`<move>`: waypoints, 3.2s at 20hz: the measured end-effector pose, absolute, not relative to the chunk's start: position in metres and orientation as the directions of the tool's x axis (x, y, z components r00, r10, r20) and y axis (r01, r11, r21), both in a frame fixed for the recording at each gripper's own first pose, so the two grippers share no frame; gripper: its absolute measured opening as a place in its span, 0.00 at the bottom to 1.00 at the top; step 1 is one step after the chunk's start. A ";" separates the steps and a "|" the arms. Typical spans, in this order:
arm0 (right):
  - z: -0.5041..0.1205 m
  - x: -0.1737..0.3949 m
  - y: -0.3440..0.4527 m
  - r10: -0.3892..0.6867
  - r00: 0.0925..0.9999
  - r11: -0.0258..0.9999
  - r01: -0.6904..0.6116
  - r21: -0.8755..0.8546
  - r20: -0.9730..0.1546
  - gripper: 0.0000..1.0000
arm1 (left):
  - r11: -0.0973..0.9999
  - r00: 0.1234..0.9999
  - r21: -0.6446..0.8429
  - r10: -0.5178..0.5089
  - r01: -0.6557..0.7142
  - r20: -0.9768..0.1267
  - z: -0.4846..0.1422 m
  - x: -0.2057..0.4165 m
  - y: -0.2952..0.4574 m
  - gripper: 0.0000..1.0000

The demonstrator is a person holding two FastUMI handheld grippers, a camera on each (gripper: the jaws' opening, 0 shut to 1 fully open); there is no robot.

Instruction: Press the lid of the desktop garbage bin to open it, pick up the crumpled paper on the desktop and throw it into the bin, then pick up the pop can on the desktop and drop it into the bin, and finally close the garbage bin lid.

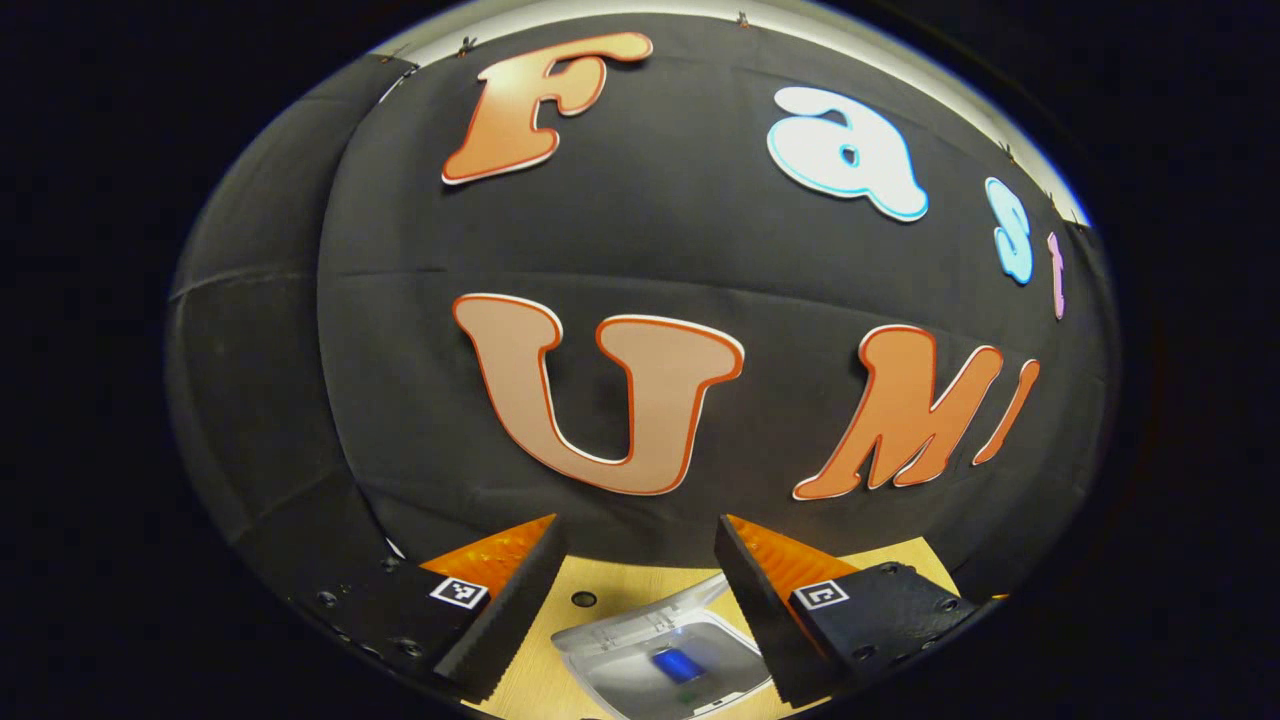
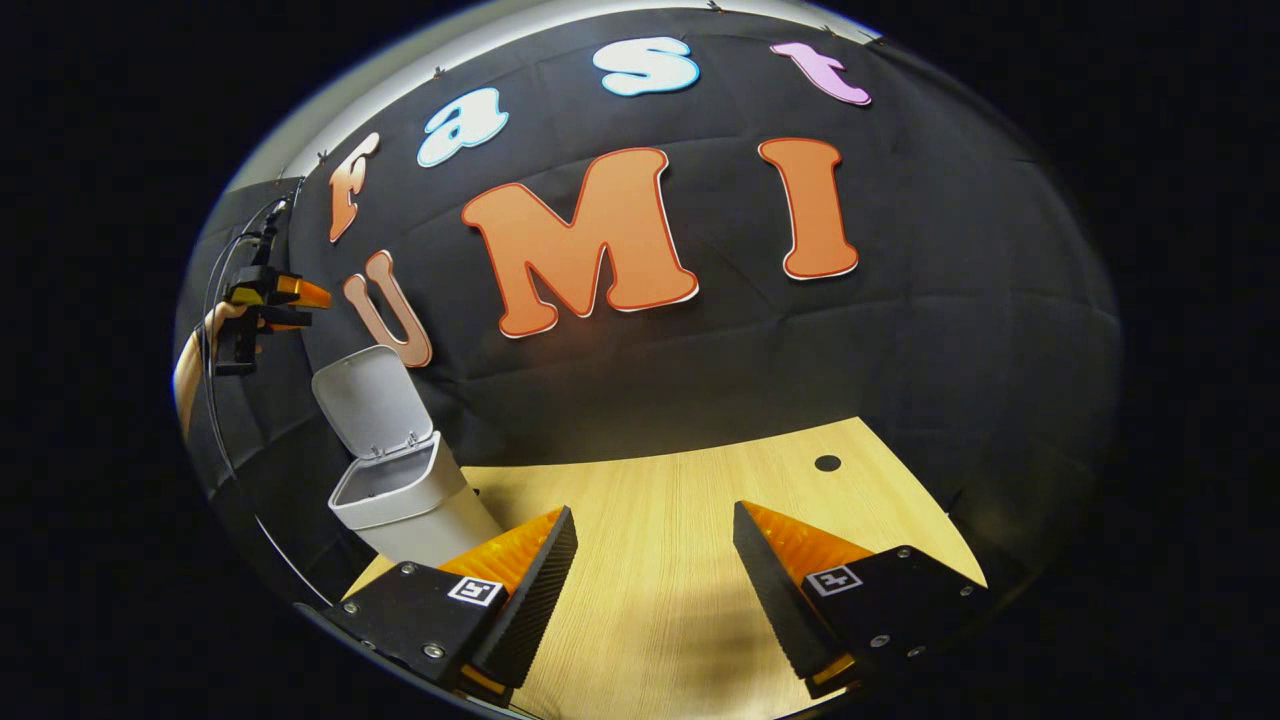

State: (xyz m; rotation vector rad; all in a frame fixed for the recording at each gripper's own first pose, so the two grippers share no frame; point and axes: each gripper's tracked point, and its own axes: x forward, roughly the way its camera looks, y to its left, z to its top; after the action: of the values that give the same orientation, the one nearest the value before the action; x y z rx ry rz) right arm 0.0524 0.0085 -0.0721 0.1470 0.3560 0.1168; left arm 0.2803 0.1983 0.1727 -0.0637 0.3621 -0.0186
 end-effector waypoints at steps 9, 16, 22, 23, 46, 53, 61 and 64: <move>-0.080 0.050 0.010 0.127 0.927 0.983 -0.070 0.169 -0.353 0.94 | 0.998 0.828 -0.045 0.019 -0.054 -0.561 0.078 0.310 0.224 0.95; -0.083 0.048 0.018 0.148 0.922 0.978 -0.082 0.192 -0.358 0.94 | 0.999 0.814 -0.037 -0.044 0.028 -0.579 0.054 0.283 0.201 0.95; -0.081 0.047 0.021 0.166 0.918 0.976 -0.101 0.193 -0.360 0.94 | 0.997 0.828 -0.043 -0.076 0.062 -0.555 0.035 0.243 0.174 0.95; -0.081 0.045 0.018 0.168 0.918 0.976 -0.103 0.194 -0.360 0.94 | 0.997 0.831 -0.042 -0.079 0.067 -0.551 0.030 0.235 0.168 0.95; -0.100 0.040 0.017 0.247 0.878 0.960 -0.164 0.228 -0.409 0.94 | 0.998 0.867 -0.046 0.017 -0.046 -0.498 -0.097 0.145 0.130 0.98; -0.103 0.042 0.011 0.251 0.872 0.957 -0.157 0.246 -0.420 0.94 | 0.999 0.888 0.041 0.048 -0.033 -0.458 -0.108 0.139 0.138 0.98; -0.102 0.043 0.011 0.238 0.877 0.965 -0.166 0.202 -0.417 0.94 | 0.998 0.919 -0.009 0.052 -0.060 -0.390 -0.095 0.146 0.139 0.96; -0.096 0.045 0.007 0.225 0.885 0.968 -0.155 0.198 -0.407 0.94 | 0.997 0.913 -0.006 0.069 -0.078 -0.403 -0.095 0.146 0.141 0.96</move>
State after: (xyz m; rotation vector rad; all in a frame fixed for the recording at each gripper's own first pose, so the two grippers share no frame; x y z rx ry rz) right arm 0.0447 0.0069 -0.0964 0.1618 0.4414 0.1990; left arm 0.1462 0.1407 -0.0955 -0.0216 0.4142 0.0755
